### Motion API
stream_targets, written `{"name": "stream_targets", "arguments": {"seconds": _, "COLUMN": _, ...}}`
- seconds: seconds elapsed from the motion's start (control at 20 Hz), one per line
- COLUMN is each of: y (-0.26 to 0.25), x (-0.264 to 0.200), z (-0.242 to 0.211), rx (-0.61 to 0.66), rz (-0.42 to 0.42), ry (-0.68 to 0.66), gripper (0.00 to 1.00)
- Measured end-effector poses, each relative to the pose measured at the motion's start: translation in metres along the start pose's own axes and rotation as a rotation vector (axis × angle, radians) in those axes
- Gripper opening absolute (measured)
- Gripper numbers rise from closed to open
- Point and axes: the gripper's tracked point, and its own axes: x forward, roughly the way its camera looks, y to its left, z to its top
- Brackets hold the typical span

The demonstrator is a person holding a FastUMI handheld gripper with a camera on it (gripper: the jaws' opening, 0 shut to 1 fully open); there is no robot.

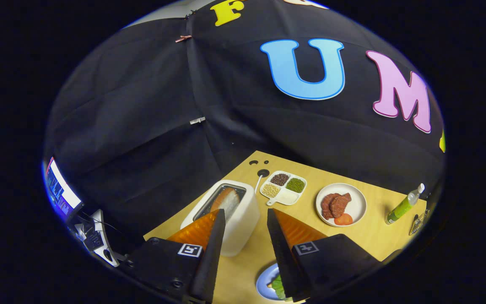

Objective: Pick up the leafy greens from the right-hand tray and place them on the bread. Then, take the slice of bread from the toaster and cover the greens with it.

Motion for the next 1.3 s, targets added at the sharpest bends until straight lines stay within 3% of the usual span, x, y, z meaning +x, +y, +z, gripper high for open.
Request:
{"name": "stream_targets", "arguments": {"seconds": 0.2, "y": 0.027, "x": 0.051, "z": -0.016, "rx": 0.011, "rz": 0.001, "ry": 0.057, "gripper": 0.64}}
{"name": "stream_targets", "arguments": {"seconds": 0.5, "y": 0.031, "x": 0.112, "z": -0.044, "rx": 0.042, "rz": -0.085, "ry": 0.158, "gripper": 0.64}}
{"name": "stream_targets", "arguments": {"seconds": 0.8, "y": 0.021, "x": 0.137, "z": -0.059, "rx": 0.067, "rz": -0.166, "ry": 0.234, "gripper": 0.47}}
{"name": "stream_targets", "arguments": {"seconds": 0.9, "y": 0.026, "x": 0.141, "z": -0.059, "rx": 0.114, "rz": -0.153, "ry": 0.238, "gripper": 0.2}}
{"name": "stream_targets", "arguments": {"seconds": 0.95, "y": 0.022, "x": 0.137, "z": -0.057, "rx": 0.119, "rz": -0.151, "ry": 0.232, "gripper": 0.16}}
{"name": "stream_targets", "arguments": {"seconds": 1.3, "y": 0.026, "x": 0.098, "z": -0.006, "rx": 0.162, "rz": -0.11, "ry": 0.093, "gripper": 0.14}}
